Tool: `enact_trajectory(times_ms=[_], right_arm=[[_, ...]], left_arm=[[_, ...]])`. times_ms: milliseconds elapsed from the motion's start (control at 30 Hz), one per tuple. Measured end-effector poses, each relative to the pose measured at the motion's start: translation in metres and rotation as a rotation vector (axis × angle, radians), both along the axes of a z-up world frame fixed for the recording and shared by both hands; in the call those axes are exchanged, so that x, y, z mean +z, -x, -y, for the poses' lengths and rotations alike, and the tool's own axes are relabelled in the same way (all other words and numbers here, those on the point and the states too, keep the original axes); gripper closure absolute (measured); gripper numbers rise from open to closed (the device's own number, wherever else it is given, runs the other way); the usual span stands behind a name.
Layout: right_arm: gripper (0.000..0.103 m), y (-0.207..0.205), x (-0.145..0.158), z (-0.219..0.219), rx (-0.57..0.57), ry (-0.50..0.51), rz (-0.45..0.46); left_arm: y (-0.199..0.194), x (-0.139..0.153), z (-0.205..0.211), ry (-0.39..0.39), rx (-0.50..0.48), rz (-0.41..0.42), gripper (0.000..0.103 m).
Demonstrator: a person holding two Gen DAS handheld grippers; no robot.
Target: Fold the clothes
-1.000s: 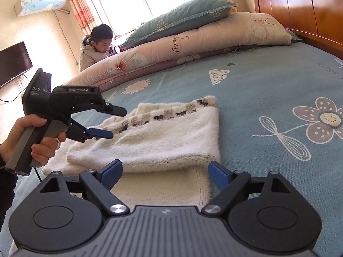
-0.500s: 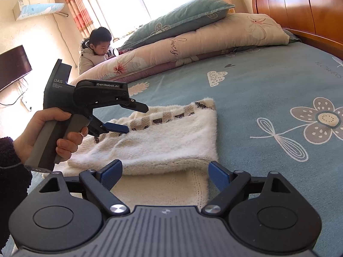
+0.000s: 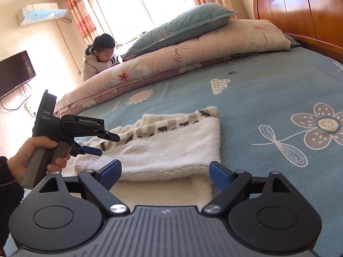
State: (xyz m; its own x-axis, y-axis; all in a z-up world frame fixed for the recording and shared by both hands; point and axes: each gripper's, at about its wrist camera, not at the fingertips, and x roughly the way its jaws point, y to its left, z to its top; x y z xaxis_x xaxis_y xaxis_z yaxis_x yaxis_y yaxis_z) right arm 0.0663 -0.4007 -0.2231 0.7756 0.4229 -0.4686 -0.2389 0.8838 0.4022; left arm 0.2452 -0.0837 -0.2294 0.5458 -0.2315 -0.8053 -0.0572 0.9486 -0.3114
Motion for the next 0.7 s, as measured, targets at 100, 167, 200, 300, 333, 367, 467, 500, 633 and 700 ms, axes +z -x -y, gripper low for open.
enact_trajectory(times_ms=[100, 167, 200, 300, 333, 367, 467, 500, 633, 700], right_arm=[[0.011, 0.000, 0.000, 0.001, -0.004, -0.005, -0.001], [0.011, 0.001, 0.000, 0.000, -0.004, -0.004, 0.002], [0.011, 0.002, 0.000, -0.001, -0.003, -0.002, 0.002], [0.011, 0.002, 0.000, -0.002, -0.002, 0.005, 0.000], [0.011, 0.002, 0.000, -0.002, -0.001, 0.008, -0.001], [0.011, 0.002, 0.000, -0.002, -0.003, 0.007, -0.001], [0.011, 0.003, 0.001, 0.001, -0.007, -0.002, 0.000], [0.011, 0.003, 0.001, 0.001, -0.008, -0.005, 0.001], [0.011, 0.005, 0.004, 0.003, -0.009, -0.019, 0.011], [0.010, 0.006, 0.006, 0.003, -0.009, -0.024, 0.016]], left_arm=[[0.003, 0.005, 0.007, 0.088, -0.038, -0.015, 0.026], [0.007, 0.008, 0.029, 0.146, -0.118, -0.005, 0.026], [0.009, 0.009, 0.042, 0.156, -0.157, 0.004, 0.025], [0.013, 0.004, 0.072, 0.179, -0.240, -0.001, 0.025], [0.013, 0.001, 0.081, 0.181, -0.259, -0.009, 0.025], [0.013, -0.004, 0.084, 0.169, -0.260, -0.022, 0.025], [0.017, -0.015, 0.083, 0.152, -0.251, -0.040, 0.025], [0.019, -0.017, 0.079, 0.157, -0.247, -0.039, 0.025], [0.029, -0.007, 0.059, 0.155, -0.207, -0.050, 0.025], [0.032, -0.007, 0.046, 0.139, -0.182, -0.051, 0.024]])
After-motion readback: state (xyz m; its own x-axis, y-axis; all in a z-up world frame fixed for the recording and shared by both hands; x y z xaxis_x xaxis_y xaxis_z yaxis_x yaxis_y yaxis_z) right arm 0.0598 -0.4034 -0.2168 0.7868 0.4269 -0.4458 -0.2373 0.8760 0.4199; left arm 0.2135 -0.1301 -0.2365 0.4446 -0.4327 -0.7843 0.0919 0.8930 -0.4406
